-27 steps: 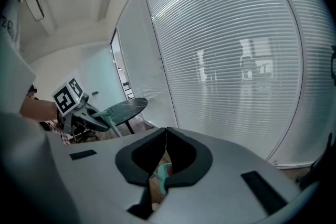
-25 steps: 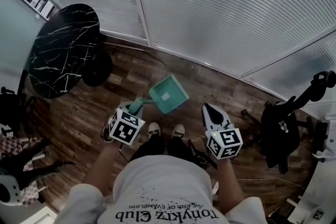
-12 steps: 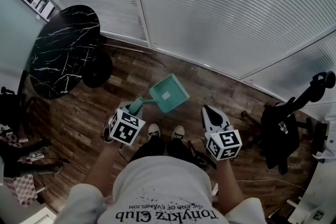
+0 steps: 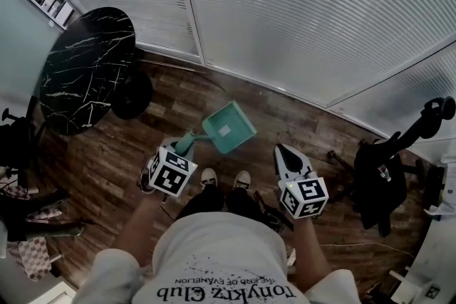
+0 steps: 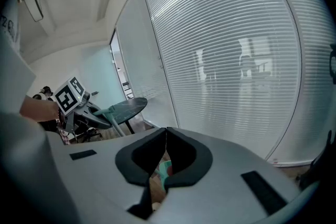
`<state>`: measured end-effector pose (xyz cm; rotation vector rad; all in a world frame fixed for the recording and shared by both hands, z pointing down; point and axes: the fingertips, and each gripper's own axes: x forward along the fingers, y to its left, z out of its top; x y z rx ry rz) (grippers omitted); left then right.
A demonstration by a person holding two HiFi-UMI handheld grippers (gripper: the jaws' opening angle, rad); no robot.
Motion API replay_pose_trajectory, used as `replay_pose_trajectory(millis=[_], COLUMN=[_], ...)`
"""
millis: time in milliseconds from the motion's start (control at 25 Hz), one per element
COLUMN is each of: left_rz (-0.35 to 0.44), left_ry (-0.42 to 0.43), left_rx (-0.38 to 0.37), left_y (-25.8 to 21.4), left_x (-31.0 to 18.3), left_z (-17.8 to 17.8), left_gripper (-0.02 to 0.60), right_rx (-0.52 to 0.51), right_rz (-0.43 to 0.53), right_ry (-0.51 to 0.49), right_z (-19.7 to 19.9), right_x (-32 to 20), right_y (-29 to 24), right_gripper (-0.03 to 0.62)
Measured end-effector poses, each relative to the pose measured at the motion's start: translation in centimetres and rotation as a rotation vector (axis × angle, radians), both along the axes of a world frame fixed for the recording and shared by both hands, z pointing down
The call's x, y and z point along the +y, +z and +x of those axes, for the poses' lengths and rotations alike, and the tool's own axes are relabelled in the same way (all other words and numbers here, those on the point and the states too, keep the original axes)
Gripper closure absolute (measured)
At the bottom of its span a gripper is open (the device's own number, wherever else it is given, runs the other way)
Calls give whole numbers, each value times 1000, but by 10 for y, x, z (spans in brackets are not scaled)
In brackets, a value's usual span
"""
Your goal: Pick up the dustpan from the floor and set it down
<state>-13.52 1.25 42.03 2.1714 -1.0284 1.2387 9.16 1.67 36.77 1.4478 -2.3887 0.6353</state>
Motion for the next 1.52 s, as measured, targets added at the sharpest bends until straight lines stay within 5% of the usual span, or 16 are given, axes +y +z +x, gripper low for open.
replay_pose_trajectory(millis=[760, 1520], left_rz=[-24, -63], left_ry=[-7, 32], left_rx=[-10, -32], left_y=[59, 191], left_x=[-21, -52], left_z=[4, 43], left_gripper=[557, 557], right_rx=[12, -28], right_rz=[-75, -165], right_ry=[-36, -11], right_z=[-8, 3], right_x=[-13, -39], right_y=[39, 122], right_gripper=[569, 569])
